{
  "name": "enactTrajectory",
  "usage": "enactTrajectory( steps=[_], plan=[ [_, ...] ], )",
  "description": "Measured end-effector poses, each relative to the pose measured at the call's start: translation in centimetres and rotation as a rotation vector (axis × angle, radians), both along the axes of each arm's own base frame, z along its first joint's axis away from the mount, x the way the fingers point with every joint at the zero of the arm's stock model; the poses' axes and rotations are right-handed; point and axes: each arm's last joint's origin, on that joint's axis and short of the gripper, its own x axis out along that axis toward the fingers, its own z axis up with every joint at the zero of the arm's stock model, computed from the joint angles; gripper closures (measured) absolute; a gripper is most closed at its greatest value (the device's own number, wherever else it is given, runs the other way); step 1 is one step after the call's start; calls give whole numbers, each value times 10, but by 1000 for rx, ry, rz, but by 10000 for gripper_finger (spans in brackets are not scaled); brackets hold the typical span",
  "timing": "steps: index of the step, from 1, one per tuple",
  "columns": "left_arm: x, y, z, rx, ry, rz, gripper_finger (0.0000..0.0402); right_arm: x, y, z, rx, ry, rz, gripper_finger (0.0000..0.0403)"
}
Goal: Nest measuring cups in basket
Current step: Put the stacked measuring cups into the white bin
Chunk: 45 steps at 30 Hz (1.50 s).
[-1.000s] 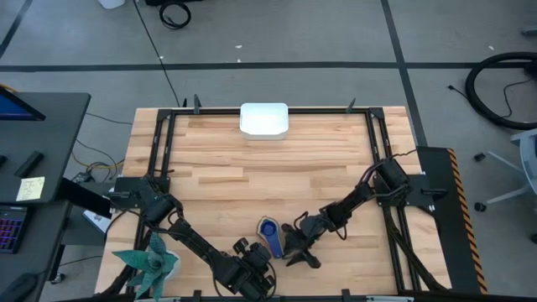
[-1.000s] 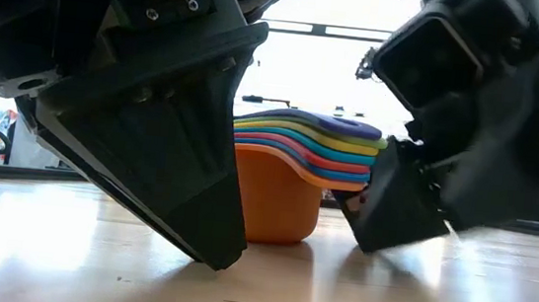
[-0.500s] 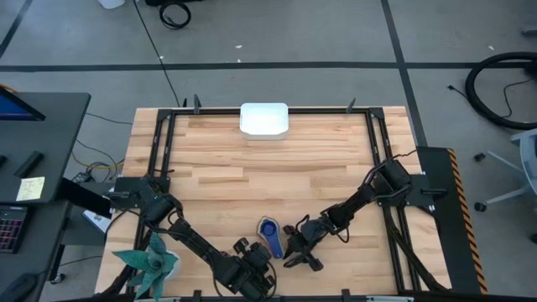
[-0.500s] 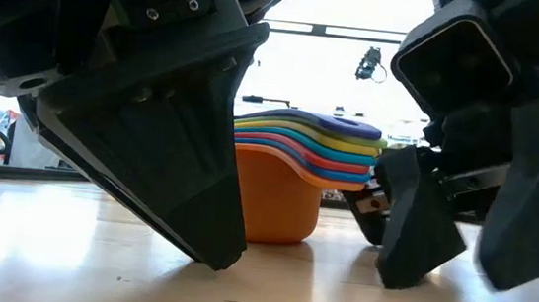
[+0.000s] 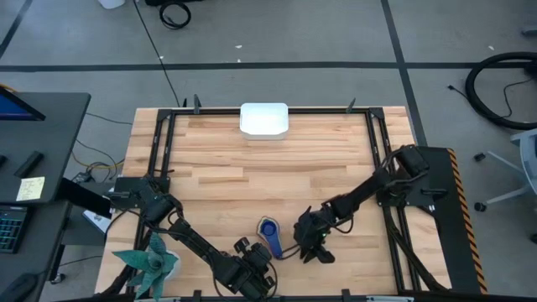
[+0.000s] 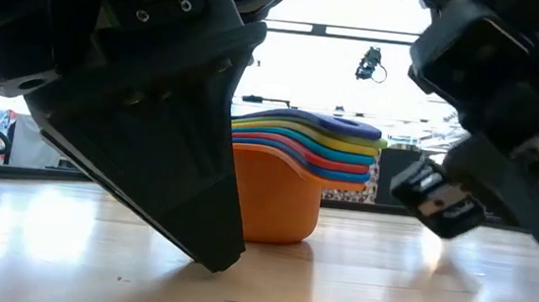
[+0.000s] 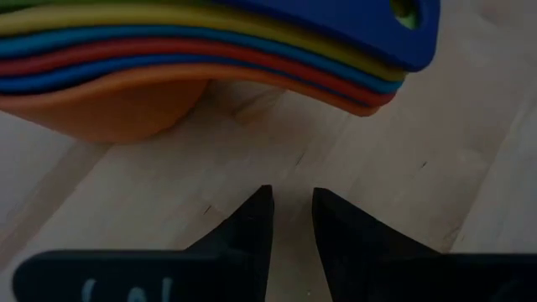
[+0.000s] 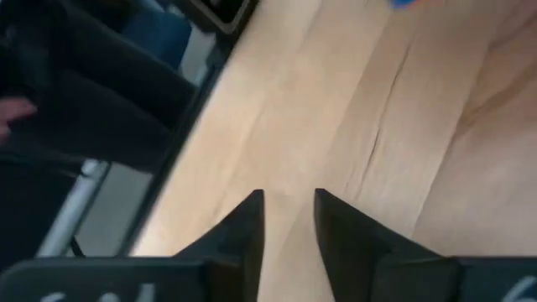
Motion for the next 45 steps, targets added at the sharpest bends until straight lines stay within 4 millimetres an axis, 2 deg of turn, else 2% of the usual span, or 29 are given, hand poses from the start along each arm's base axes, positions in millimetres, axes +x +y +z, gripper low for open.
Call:
enactTrajectory(
  steps=[6, 11, 19, 26, 32, 37, 45],
  plan=[
    [0, 0, 0, -2, -1, 3, 308, 4, -6, 1, 72, 114, -136, 377],
    [0, 0, 0, -4, -2, 6, 308, 9, -17, 0, 125, 203, -265, 381],
    [-1, -1, 0, 0, 0, 2, 308, 17, -27, 5, 242, 253, -355, 321],
    [-6, 4, -2, 69, -5, 74, 308, 15, -22, 6, 301, 334, -382, 243],
    [-4, 9, -2, 82, 0, 90, 308, 14, -17, 7, 324, 362, -413, 200],
    [-3, 10, -2, 87, -4, 91, 308, 20, -19, 13, 415, 373, -479, 185],
    [-1, 15, -7, 160, -37, 112, 308, 28, -27, 21, 534, 375, -536, 186]
  ],
)
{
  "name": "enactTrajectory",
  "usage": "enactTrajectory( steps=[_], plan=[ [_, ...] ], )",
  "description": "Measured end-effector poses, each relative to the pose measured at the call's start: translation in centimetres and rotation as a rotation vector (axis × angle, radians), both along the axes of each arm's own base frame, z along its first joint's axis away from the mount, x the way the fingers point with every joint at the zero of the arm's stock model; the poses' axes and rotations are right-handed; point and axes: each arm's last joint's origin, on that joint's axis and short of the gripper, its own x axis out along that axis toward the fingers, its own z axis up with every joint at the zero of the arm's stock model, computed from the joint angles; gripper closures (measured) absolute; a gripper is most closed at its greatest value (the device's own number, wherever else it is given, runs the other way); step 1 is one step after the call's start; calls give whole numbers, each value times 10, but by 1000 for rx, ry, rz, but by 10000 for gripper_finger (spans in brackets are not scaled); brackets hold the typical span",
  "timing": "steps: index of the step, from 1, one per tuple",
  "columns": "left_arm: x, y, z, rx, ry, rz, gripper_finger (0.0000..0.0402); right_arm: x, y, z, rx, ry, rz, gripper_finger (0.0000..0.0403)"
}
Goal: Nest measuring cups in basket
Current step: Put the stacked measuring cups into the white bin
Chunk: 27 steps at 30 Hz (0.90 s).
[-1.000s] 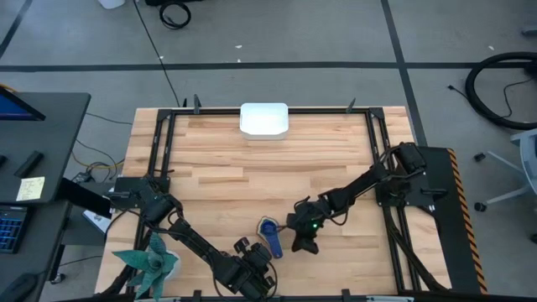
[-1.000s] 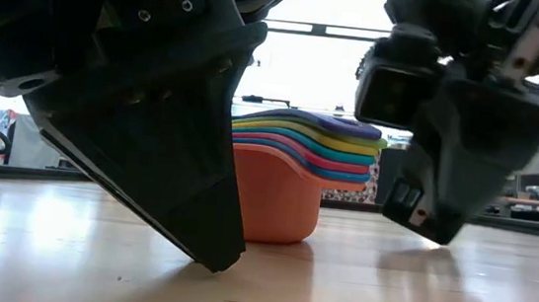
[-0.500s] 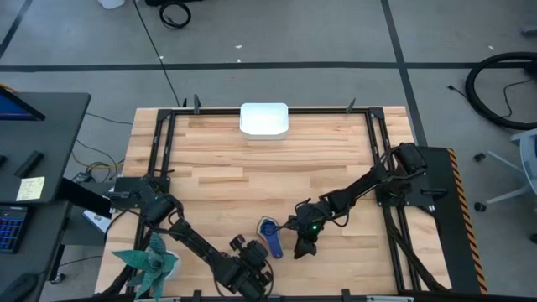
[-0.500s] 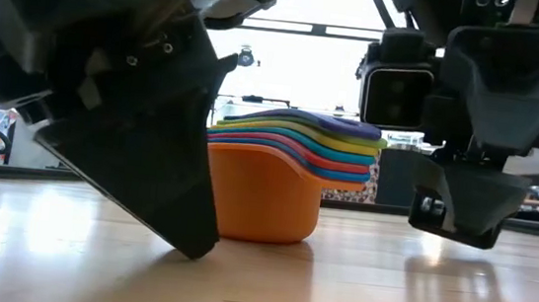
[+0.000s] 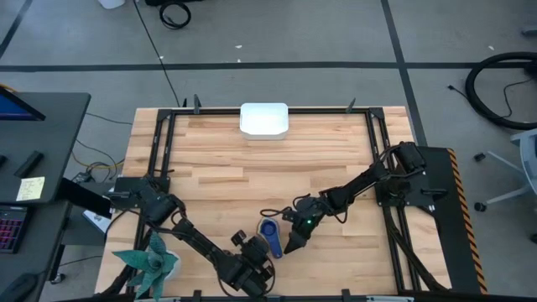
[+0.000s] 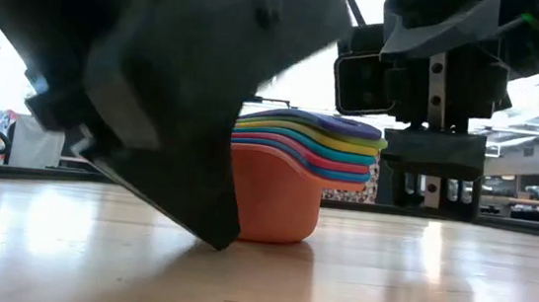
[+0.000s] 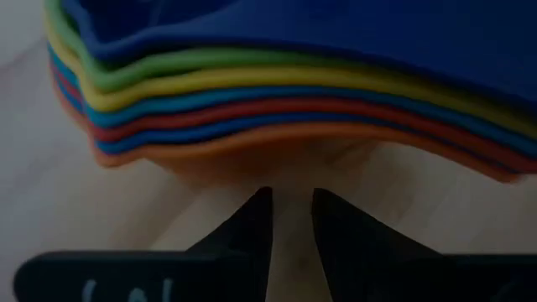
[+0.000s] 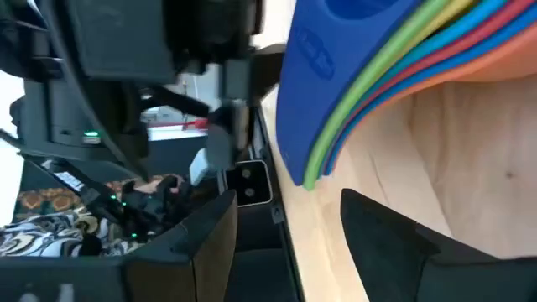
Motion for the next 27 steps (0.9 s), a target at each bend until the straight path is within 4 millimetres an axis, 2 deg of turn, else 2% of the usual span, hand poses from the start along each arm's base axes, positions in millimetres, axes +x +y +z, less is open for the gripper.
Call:
enactTrajectory(
  steps=[15, 27],
  plan=[
    [17, 11, -5, 54, 28, -86, 308, 1, -3, -2, -27, 22, -71, 187],
    [19, 13, -5, 50, 33, -94, 308, 0, -7, -6, -43, 55, -66, 187]
  ],
)
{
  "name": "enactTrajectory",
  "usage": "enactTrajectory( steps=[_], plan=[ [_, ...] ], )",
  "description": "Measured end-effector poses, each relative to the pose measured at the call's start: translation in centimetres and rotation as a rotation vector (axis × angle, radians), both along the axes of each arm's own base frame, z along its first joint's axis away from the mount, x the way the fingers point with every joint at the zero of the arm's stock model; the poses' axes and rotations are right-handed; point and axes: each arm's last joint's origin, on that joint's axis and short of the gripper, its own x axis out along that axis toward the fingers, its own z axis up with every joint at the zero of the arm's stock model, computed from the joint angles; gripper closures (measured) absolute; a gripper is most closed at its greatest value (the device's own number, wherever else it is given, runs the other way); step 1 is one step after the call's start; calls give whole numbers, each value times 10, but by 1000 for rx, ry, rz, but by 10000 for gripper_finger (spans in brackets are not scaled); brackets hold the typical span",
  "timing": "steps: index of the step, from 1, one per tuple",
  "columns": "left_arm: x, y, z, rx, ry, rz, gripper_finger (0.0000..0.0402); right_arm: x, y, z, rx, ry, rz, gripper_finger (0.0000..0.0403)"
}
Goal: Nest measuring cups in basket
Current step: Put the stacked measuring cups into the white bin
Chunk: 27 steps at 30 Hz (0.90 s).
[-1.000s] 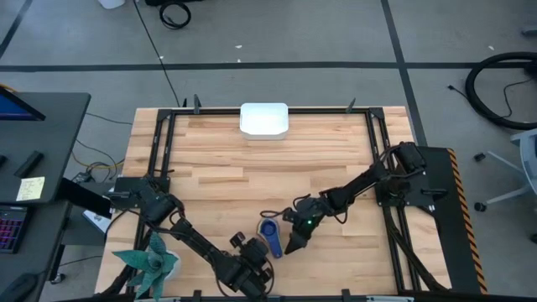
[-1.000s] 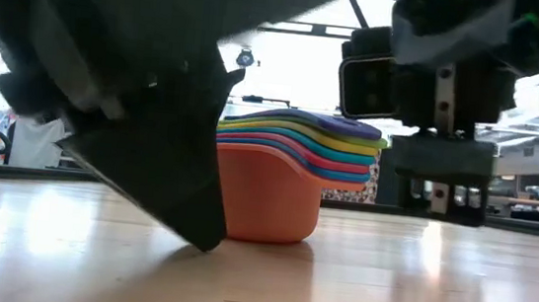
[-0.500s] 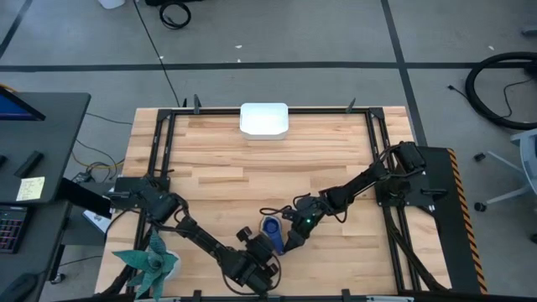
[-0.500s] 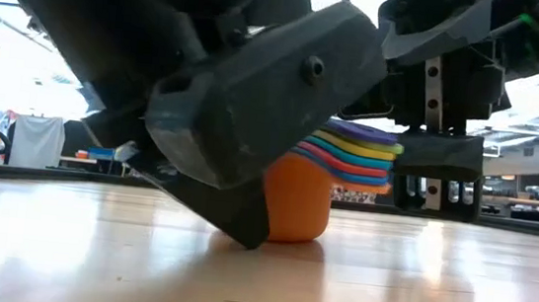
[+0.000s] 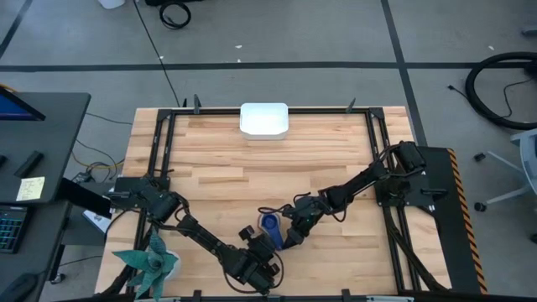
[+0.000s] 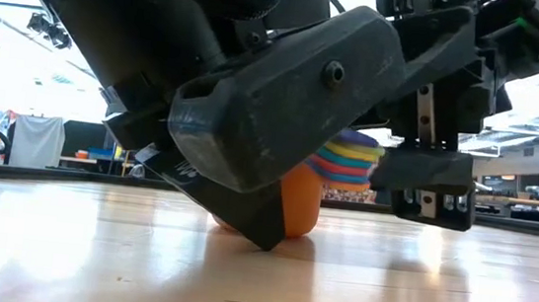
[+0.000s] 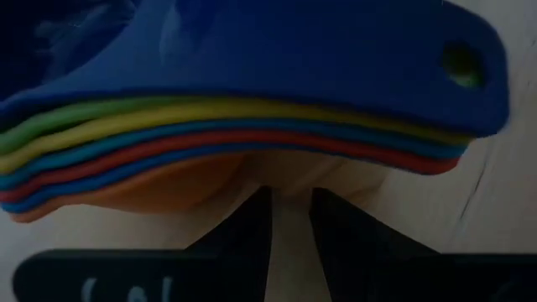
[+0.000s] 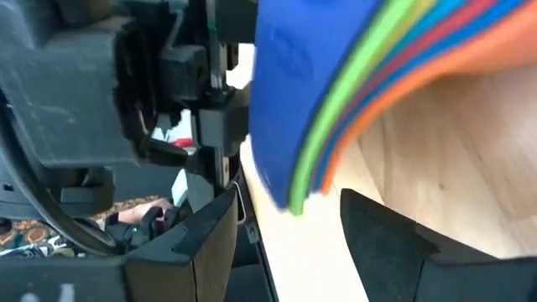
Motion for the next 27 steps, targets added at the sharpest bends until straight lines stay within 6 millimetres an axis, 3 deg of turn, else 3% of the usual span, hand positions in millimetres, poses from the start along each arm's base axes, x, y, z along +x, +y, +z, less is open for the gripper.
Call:
enactTrajectory(
  steps=[8, 27],
  plan=[
    [0, 0, 0, -1, 3, -2, 308, -2, -3, -6, -55, 42, -25, 187],
    [0, 1, 0, 23, 25, -37, 308, 8, -18, 4, -43, -84, -76, 187]
  ],
)
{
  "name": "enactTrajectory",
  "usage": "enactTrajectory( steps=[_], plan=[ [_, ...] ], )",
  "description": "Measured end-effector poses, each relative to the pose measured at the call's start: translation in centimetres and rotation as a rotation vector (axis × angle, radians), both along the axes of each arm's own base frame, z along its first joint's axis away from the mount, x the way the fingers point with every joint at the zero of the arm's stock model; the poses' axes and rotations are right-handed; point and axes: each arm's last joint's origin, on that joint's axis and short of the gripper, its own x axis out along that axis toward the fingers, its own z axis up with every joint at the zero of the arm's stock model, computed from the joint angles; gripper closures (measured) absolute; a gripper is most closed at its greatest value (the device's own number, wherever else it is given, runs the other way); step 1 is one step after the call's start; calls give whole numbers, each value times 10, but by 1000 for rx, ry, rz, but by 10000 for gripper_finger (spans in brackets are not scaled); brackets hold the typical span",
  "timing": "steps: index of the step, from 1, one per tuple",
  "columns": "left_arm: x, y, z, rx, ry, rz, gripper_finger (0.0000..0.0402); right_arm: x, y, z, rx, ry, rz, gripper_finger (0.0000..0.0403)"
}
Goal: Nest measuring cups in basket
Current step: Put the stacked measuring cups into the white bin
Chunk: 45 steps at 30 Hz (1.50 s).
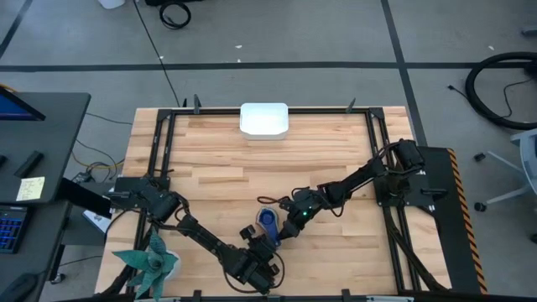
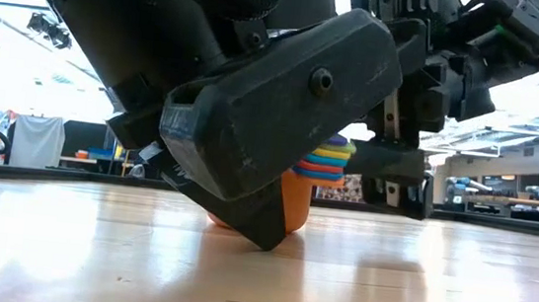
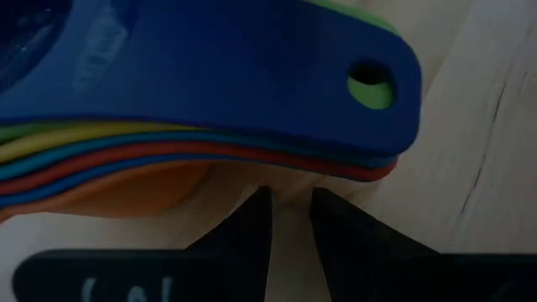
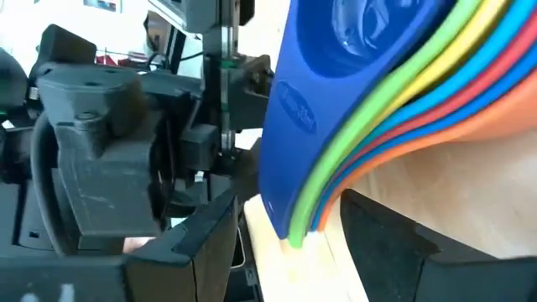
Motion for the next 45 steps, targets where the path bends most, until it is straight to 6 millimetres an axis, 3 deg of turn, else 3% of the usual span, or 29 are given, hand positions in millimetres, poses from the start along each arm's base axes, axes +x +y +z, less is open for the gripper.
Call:
enactTrajectory(
  steps=[10, 16, 24, 29, 36, 45],
  plan=[
    [4, 6, 0, 11, -5, 15, 308, 1, 0, -8, -2, 16, 0, 187],
    [8, 12, 0, 30, 4, 2, 308, 13, 4, -33, 194, -32, -25, 187],
    [9, 12, 0, 29, 6, 3, 308, 18, 5, -44, 284, -138, -36, 200],
    [9, 12, 0, 24, 9, 2, 308, 20, 6, -45, 265, -139, -69, 225],
    [9, 12, 0, 24, 8, 1, 308, 20, 6, -45, 213, -182, -50, 310],
    [4, 10, 1, 3, 18, 25, 308, 20, 4, -45, 171, -219, -27, 310]
  ],
)
